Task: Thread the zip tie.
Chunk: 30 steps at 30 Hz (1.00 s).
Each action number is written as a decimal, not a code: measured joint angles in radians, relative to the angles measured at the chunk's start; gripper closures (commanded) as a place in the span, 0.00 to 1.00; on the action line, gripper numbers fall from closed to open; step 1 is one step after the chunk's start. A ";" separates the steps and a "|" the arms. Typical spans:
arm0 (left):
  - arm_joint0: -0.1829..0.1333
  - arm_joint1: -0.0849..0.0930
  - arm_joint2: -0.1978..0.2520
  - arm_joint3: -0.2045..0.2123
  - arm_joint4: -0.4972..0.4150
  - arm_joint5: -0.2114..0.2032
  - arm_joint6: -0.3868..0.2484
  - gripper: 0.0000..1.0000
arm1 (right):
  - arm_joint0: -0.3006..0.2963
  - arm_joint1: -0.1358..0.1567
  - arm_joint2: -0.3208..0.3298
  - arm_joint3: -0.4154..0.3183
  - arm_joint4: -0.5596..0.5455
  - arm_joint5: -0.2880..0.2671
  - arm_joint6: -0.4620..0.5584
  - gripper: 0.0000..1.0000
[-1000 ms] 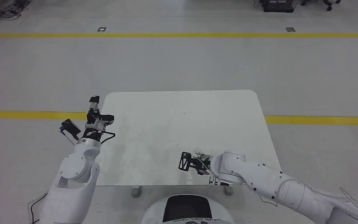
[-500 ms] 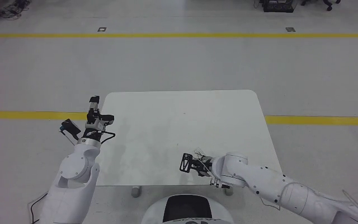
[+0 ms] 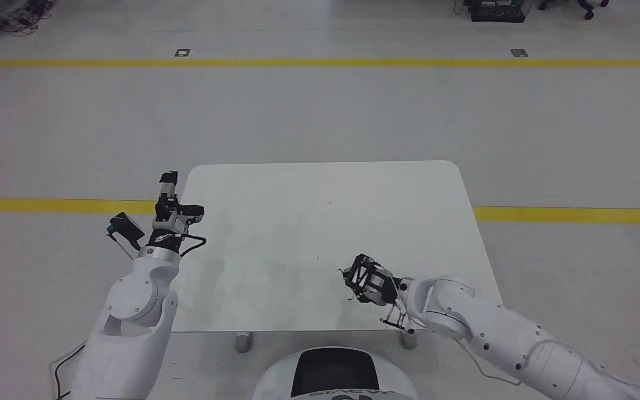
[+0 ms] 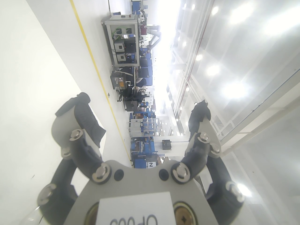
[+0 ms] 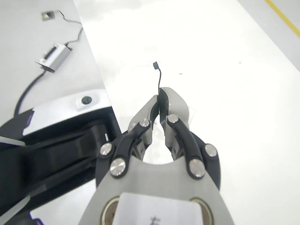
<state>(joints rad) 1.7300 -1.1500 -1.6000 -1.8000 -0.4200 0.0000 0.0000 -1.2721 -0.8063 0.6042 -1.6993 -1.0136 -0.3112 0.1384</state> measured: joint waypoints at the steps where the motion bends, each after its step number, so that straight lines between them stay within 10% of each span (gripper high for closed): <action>1: 0.000 0.000 0.000 0.000 0.000 0.000 0.000 0.00 | -0.011 0.006 0.016 0.010 0.018 -0.024 -0.044 1.00; 24: -0.001 0.000 0.002 -0.003 0.004 -0.001 -0.002 0.00 | -0.044 0.013 0.043 0.019 0.112 -0.029 -0.168 1.00; 30: 0.007 0.000 0.082 -0.074 0.254 -0.028 0.008 0.00 | -0.045 0.035 0.024 0.026 0.257 -0.029 -0.255 1.00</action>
<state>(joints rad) 1.7367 -1.1499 -1.5176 -1.8740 -0.1661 -0.0277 0.0075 -1.3170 -0.7716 0.6279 -1.6730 -0.7564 -0.3401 -0.1166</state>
